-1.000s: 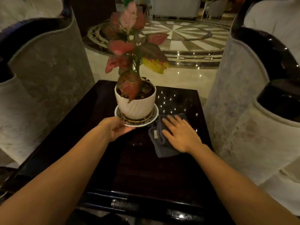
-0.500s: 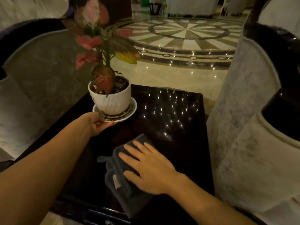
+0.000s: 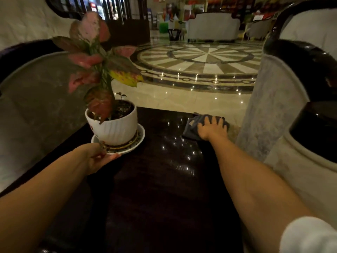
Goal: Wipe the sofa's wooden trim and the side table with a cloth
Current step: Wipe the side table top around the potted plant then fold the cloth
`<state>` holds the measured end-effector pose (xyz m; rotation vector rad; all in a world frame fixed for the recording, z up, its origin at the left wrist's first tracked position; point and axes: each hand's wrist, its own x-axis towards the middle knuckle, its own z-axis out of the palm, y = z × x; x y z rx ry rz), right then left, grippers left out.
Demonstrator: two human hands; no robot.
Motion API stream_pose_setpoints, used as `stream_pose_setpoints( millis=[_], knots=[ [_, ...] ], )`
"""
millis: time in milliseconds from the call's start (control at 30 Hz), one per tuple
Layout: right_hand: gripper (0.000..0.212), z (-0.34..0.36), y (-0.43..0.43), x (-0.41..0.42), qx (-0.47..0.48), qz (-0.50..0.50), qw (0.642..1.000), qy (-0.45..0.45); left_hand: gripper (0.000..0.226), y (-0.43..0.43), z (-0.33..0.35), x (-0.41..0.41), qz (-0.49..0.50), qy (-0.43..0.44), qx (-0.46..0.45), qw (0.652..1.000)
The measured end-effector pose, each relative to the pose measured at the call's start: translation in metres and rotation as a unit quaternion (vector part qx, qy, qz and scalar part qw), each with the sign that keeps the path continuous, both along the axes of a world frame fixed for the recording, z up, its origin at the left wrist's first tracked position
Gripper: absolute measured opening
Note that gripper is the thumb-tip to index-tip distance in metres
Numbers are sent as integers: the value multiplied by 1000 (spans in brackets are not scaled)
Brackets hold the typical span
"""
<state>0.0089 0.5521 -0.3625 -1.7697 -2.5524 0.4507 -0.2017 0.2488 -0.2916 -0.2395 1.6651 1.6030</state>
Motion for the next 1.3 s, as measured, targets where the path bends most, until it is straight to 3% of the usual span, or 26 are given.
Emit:
stream_pose_setpoints(
  millis=[67, 133, 233, 333, 433, 567, 667, 800, 933, 1100, 1200, 1300],
  knots=[
    [66, 5, -15, -8, 28, 60, 997, -31, 45, 1, 5, 2, 5, -4, 3, 1000],
    [65, 10, -43, -29, 51, 190, 980, -44, 45, 0, 3, -1, 10, 0, 6, 1000],
    [64, 10, -91, -56, 71, 396, 914, -47, 44, -1, 4, -4, 7, 2, -10, 1000],
    [60, 9, -103, -64, 76, 482, 873, -12, 43, -5, 3, -10, 9, -7, 1, 1000],
    [58, 10, -85, -60, 72, 450, 890, 16, 44, -6, 1, -10, -2, 6, -9, 1000],
    [64, 9, -5, -19, 49, 155, 987, 0, 45, -5, -2, -8, -30, 22, 2, 999],
    [64, 3, 14, -10, 44, 70, 996, -28, 48, -5, -4, -8, -41, 31, -10, 999],
    [71, 13, -14, -38, 75, 100, 992, -27, 46, -4, -6, -7, -43, 34, -9, 998],
    [88, 16, -76, -68, 83, 226, 970, -32, 49, -1, -11, -14, -42, 29, -8, 999],
    [69, 16, -123, -93, 97, 345, 933, -13, 51, 1, -16, -20, -34, 30, -2, 999],
    [60, 22, -121, -85, 80, 334, 938, 33, 50, 1, -18, -23, -37, 29, -5, 999],
    [66, 29, -109, -78, 66, 319, 944, 46, 50, -1, -18, -26, -45, 26, -25, 998]
  ],
)
